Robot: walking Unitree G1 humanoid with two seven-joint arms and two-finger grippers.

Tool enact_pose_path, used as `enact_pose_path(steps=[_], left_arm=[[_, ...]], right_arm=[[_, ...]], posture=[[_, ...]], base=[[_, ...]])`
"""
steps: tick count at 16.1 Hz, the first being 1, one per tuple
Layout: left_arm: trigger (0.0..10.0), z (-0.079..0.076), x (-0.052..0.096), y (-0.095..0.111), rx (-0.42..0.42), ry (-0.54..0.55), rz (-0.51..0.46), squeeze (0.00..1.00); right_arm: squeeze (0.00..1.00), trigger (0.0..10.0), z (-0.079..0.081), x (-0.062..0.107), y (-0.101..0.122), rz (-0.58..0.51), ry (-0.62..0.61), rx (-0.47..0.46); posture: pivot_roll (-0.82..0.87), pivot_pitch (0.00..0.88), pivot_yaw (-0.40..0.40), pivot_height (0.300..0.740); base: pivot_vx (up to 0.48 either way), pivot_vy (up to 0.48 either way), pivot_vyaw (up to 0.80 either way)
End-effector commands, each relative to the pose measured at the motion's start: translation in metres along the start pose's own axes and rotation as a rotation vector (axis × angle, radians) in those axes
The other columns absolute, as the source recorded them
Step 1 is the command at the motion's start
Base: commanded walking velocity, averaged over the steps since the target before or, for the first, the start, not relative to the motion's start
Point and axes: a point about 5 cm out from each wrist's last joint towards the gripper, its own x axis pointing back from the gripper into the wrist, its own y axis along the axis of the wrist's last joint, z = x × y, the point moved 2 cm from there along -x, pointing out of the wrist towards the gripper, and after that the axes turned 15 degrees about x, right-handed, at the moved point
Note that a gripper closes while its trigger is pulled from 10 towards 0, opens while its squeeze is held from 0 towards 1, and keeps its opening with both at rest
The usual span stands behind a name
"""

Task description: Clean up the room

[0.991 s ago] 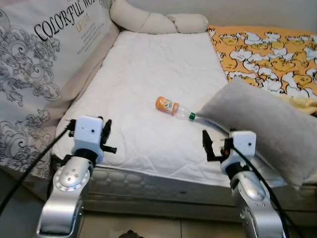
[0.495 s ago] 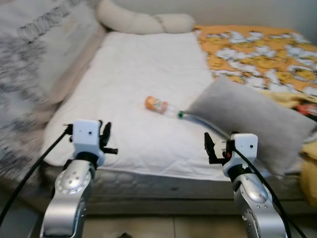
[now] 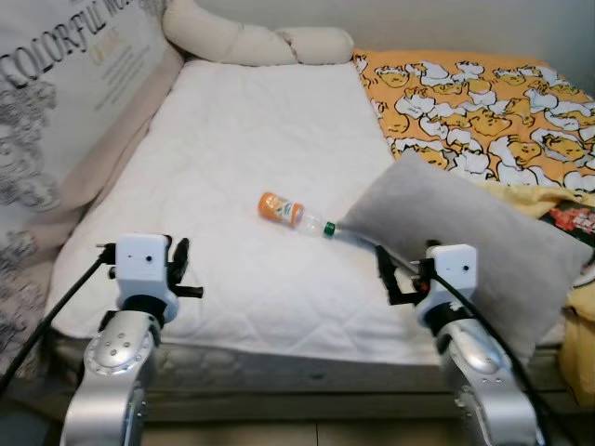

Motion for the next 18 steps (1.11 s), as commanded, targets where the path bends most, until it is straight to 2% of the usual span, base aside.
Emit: enact_pose_path(steps=[1,5,8,10,12,14,16,18], left_arm=[[10.0,0.001,0.001,0.003,-0.012,0.003,-0.011,0.00],[10.0,-0.001,0.000,0.004,-0.014,-0.007,-0.012,0.03],[10.0,-0.001,0.000,0.004,-0.015,-0.008,-0.012,0.03],[10.0,-0.001,0.000,0.005,-0.019,-0.009,-0.012,0.03],[10.0,-0.002,-0.001,0.005,-0.022,-0.010,-0.013,0.02],[10.0,-0.003,0.001,0.006,-0.018,-0.021,-0.019,0.00],[10.0,-0.003,0.002,0.005,-0.033,-0.025,-0.016,0.00],[10.0,-0.003,0.003,0.005,-0.043,-0.031,-0.015,0.00]], right_arm=[[0.00,10.0,0.002,-0.002,0.003,-0.012,0.010,0.021],[0.00,10.0,0.003,-0.001,0.002,-0.007,0.017,0.038],[0.00,10.0,0.001,0.000,0.000,0.017,0.006,-0.052],[0.00,10.0,0.011,0.000,0.007,-0.024,0.087,-0.087],[0.00,10.0,0.008,-0.003,0.010,-0.037,0.053,-0.058],[0.00,10.0,0.007,-0.006,0.004,0.012,0.059,-0.029],[0.00,10.0,0.007,-0.009,0.005,0.011,0.074,-0.057],[0.00,10.0,0.006,-0.012,0.002,0.028,0.079,-0.041]], posture=[[0.02,0.000,-0.010,0.740],[0.02,0.000,-0.004,0.740],[0.02,0.000,-0.003,0.740],[0.02,0.000,-0.003,0.740],[0.03,0.000,-0.004,0.740],[0.03,0.000,-0.009,0.740],[0.03,0.000,-0.008,0.740],[0.04,0.000,-0.009,0.740]], base=[[0.322,0.000,0.00],[0.325,0.000,0.00],[0.317,0.000,0.00],[0.306,0.000,0.00],[0.268,0.000,0.00],[0.000,0.000,0.00],[0.000,0.000,0.00],[0.000,0.000,0.00]])
